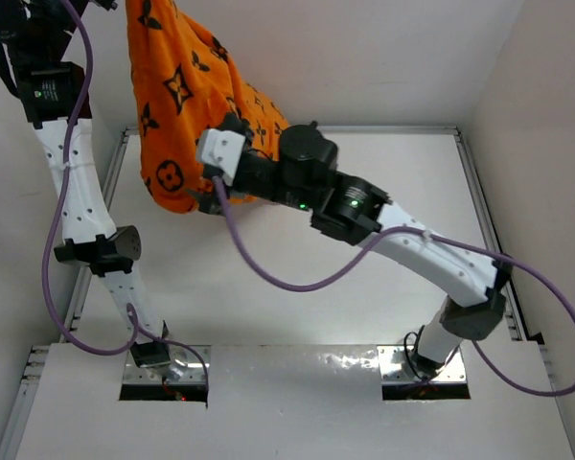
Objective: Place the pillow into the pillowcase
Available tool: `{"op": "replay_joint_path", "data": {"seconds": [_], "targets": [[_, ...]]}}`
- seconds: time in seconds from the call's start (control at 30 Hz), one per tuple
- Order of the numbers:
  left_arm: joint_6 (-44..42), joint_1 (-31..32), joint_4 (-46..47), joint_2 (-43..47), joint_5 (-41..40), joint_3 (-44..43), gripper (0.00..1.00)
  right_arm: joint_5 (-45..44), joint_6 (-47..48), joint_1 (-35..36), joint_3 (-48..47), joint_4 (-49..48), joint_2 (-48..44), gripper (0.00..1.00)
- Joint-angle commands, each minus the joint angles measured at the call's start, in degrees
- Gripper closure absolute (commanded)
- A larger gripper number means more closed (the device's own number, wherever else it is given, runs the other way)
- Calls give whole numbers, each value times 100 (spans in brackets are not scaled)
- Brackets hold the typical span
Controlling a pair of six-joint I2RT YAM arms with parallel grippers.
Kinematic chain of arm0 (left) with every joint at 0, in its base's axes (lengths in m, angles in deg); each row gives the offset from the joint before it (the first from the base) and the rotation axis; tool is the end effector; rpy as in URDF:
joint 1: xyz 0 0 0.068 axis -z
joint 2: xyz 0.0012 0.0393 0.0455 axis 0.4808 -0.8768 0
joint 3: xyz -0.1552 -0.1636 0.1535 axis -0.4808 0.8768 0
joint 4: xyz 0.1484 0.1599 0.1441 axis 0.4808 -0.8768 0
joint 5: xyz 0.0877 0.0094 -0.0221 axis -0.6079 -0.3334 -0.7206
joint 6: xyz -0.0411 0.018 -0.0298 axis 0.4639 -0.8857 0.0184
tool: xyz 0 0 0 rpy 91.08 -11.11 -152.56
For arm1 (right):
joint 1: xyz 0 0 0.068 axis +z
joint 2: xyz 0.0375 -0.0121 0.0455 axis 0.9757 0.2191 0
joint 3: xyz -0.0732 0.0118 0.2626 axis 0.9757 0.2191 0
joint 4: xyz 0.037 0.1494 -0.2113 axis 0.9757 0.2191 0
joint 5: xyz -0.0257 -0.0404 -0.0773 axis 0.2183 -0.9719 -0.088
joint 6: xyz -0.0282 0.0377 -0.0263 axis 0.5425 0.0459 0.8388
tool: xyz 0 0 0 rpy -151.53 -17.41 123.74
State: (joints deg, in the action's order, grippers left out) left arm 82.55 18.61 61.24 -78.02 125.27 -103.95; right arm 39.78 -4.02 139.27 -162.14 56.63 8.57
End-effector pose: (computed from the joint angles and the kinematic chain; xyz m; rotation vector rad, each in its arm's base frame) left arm 0.3220 0.0359 0.6458 0.3404 0.9418 -0.5045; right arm 0.1649 0.3184 0.5088 -1.1086 1.1216 0.6732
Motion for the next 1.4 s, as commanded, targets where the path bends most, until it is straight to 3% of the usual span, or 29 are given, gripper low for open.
{"op": "replay_joint_path", "data": {"seconds": [0.0,0.2,0.37,0.5,0.7,0.77,0.83,0.9,0.93,1.0,1.17,1.27,1.3,1.37], "targets": [[-343,116,-128,20,-507,-297,100,-1044,1351,196,-66,-1057,708,8],[-598,152,-163,38,-612,-253,100,-1645,2415,750,-224,-1395,1597,5],[-660,152,-102,-94,-691,-244,100,-960,2497,961,453,-1316,1386,4],[-616,152,-111,-156,-674,-288,100,-1869,2698,996,-169,-1236,1939,4],[-660,169,-207,-103,-656,-332,100,-2330,2971,830,-259,-2431,2378,4],[-573,178,-173,-103,-656,-385,100,-2515,2963,733,-250,-2651,2502,11],[-511,169,-120,-103,-647,-446,100,-2812,2736,531,74,-3184,2616,29],[-502,178,-120,-103,-647,-560,100,-3260,2734,382,381,-3809,2730,85],[-537,169,-207,-94,-717,-587,100,-3497,2812,364,322,-4047,2896,100],[-861,161,-548,-50,-927,-631,100,-3938,2692,346,85,-4119,2863,100],[-2223,-15,-1034,177,-2947,-421,100,-2994,1629,136,-416,-3865,1467,100],[-3143,-59,-920,379,-3976,-341,100,-2430,259,-461,-672,-3838,573,100],[-3313,-59,-754,450,-4074,-306,100,-2132,-353,-898,-716,-3925,395,100],[-3709,-59,-586,731,-4058,-96,100,-2032,-719,-1243,-829,-3944,131,100]]}}
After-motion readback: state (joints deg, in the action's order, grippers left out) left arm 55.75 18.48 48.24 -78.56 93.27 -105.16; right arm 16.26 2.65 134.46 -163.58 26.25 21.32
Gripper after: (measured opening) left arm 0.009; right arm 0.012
